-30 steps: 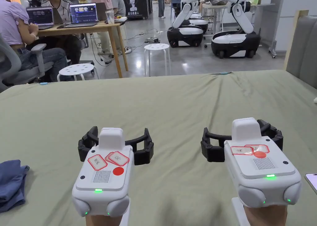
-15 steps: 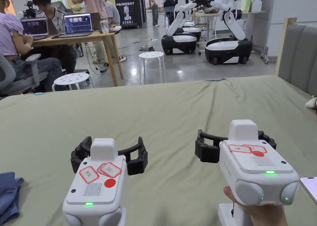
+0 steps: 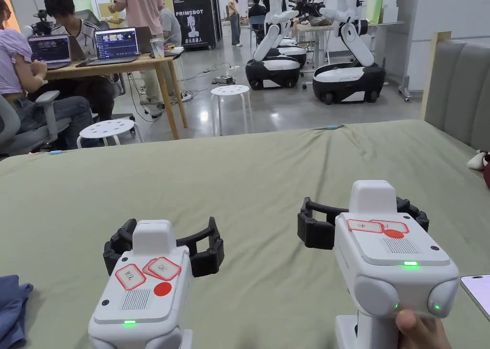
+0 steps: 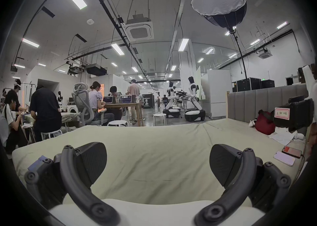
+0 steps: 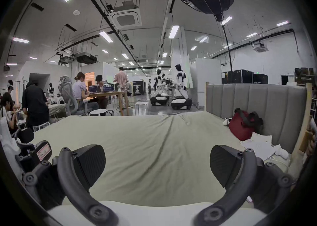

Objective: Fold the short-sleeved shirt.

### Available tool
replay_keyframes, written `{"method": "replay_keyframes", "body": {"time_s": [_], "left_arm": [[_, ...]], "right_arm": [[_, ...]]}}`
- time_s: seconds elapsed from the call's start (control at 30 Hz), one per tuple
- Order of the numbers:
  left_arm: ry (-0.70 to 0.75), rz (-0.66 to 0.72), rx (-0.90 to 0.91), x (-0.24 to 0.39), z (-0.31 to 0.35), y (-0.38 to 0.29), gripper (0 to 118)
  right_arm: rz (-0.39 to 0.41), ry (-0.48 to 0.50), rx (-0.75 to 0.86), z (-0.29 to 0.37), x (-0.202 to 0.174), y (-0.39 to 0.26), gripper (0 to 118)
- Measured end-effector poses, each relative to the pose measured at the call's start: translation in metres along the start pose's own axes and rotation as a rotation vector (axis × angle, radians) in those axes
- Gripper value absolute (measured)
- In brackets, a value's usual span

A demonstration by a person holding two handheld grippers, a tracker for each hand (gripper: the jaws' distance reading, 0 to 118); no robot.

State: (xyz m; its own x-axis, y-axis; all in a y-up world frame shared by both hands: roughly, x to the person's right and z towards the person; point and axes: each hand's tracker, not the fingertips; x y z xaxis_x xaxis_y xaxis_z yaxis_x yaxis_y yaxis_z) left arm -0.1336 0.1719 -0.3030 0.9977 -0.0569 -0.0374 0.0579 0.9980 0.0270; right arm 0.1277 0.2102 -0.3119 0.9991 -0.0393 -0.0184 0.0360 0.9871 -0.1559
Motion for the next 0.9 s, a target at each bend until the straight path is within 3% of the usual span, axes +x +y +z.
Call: {"method": "replay_keyframes", "body": {"time_s": [0.5, 0.7, 0.9], "left_arm": [[-0.016, -0.02, -0.011, 0.0061, -0.0059, -0.001, 118], [-0.021, -0.031, -0.011, 0.0091, -0.0058, -0.0007, 118], [-0.016, -0.026, -0.011, 0.008, -0.0044, -0.0014, 118]], "right_arm": [[-0.012, -0.024, 0.037, -0.0033, 0.0034, 0.0, 118], [0.026, -0.035, 0.017, -0.003, 0.0005, -0.0018, 118], [-0.081, -0.001, -0.019, -0.0031, 0.0071, -0.0025, 118]]}}
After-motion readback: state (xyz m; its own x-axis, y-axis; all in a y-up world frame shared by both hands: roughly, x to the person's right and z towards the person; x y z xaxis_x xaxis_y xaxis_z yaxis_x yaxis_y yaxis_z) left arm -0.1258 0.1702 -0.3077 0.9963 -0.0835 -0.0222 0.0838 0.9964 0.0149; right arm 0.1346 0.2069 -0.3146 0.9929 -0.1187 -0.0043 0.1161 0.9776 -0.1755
